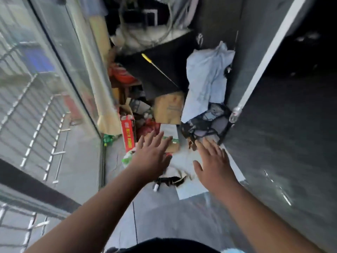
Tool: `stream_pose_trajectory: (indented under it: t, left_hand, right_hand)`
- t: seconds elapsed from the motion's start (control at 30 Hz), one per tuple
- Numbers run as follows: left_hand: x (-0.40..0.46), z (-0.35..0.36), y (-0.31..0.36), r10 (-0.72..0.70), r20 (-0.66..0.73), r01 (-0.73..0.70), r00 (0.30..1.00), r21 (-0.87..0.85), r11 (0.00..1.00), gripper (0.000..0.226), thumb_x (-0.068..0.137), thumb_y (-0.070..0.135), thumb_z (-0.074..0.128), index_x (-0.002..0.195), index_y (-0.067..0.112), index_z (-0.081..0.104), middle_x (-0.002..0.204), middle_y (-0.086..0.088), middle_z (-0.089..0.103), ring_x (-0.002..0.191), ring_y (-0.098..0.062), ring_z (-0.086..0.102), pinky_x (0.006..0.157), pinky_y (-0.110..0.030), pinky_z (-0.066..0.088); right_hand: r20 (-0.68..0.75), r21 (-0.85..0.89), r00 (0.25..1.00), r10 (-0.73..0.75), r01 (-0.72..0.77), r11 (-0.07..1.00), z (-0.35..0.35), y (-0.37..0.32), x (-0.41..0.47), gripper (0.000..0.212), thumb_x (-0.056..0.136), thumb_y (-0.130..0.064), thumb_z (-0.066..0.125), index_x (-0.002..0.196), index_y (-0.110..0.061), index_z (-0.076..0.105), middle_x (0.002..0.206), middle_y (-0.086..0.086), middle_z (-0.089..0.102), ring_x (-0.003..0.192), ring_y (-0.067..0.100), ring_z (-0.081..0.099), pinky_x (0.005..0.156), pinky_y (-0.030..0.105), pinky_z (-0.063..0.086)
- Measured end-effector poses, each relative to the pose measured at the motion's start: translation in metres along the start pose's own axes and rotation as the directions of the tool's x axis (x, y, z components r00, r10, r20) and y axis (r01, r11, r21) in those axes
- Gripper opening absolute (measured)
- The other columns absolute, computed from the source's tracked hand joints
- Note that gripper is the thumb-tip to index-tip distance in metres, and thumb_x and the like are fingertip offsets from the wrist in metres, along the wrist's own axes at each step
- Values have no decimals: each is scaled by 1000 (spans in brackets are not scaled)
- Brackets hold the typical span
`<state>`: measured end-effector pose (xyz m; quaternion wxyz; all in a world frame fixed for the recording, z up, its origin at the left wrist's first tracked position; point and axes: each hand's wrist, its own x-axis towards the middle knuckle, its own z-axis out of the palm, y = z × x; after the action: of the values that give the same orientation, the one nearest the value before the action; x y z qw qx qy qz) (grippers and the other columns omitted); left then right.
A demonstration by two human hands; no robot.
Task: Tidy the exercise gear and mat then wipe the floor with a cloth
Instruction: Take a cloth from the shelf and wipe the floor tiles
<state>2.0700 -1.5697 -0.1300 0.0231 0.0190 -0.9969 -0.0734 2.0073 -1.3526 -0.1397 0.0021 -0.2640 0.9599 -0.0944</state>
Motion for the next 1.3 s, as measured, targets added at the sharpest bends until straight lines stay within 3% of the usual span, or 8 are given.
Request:
stream_pose_trajectory:
  t: [0.17, 0.33, 0.57, 0.83, 1.0, 1.07, 1.23, 1.3]
  left_hand:
    - [76, 26, 43, 124, 23, -123, 992, -18, 992, 63, 97, 54, 33, 153, 36, 11, 165, -2, 10, 152, -27, 1, 121, -53, 7]
    - [164, 47, 70, 278, 63, -275, 958, -57, 960, 64, 97, 53, 34, 153, 34, 10, 165, -2, 7, 152, -27, -1, 122, -54, 5]
    - [304, 76, 104, 488, 109, -474, 866, -135, 870, 65, 97, 48, 37, 154, 30, 13, 164, -5, 13, 152, -28, 3, 120, -54, 9]
    - [419, 84, 185, 681, 84, -659, 728, -190, 728, 60, 95, 44, 46, 149, 26, 27, 155, -7, 33, 146, -32, 23, 116, -52, 21]
    - [466, 105, 263, 790, 106, -762, 604, -211, 612, 65, 87, 50, 30, 144, 20, 36, 149, -14, 42, 137, -38, 37, 107, -56, 34]
    - [485, 116, 298, 814, 114, -789, 569, -203, 580, 65, 86, 49, 32, 142, 17, 41, 148, -17, 45, 136, -39, 40, 106, -56, 36]
    - [543, 148, 394, 818, 134, -804, 559, -153, 575, 61, 91, 43, 52, 146, 21, 38, 152, -13, 41, 139, -38, 37, 110, -55, 31]
    - [572, 155, 433, 807, 165, -797, 568, -134, 589, 61, 91, 45, 49, 146, 21, 38, 152, -13, 41, 138, -37, 38, 108, -54, 33]
  right_hand:
    - [-55, 47, 966, 252, -249, 967, 0, 80, -4, 65, 93, -42, 37, 154, -22, 24, 161, 6, 26, 148, 30, 21, 116, 54, 25]
    - [-82, 70, 874, 478, -474, 878, 1, 140, 11, 64, 97, -39, 44, 154, -25, 17, 162, 1, 21, 150, 25, 13, 120, 48, 16]
    - [-84, 39, 726, 683, -682, 730, 3, 195, 66, 65, 99, -44, 42, 156, -25, 16, 163, 1, 21, 151, 24, 13, 121, 47, 17]
    - [-119, 101, 561, 820, -814, 572, -18, 245, 109, 65, 96, -41, 44, 154, -24, 22, 162, 1, 26, 150, 25, 17, 119, 51, 21]
    - [-130, 133, 431, 893, -885, 446, -27, 307, 95, 65, 97, -44, 42, 156, -26, 19, 163, 0, 23, 151, 23, 12, 121, 49, 17]
    - [-134, 158, 388, 912, -900, 407, -28, 339, 90, 64, 98, -45, 41, 156, -27, 18, 163, -1, 22, 152, 22, 10, 122, 49, 15]
    - [-114, 204, 332, 937, -915, 349, -29, 448, 87, 65, 98, -45, 40, 156, -29, 15, 163, -3, 20, 152, 21, 8, 122, 47, 14]
    - [-95, 222, 330, 939, -913, 343, -35, 498, 94, 64, 98, -45, 40, 156, -28, 16, 163, -2, 20, 152, 21, 8, 122, 47, 14]
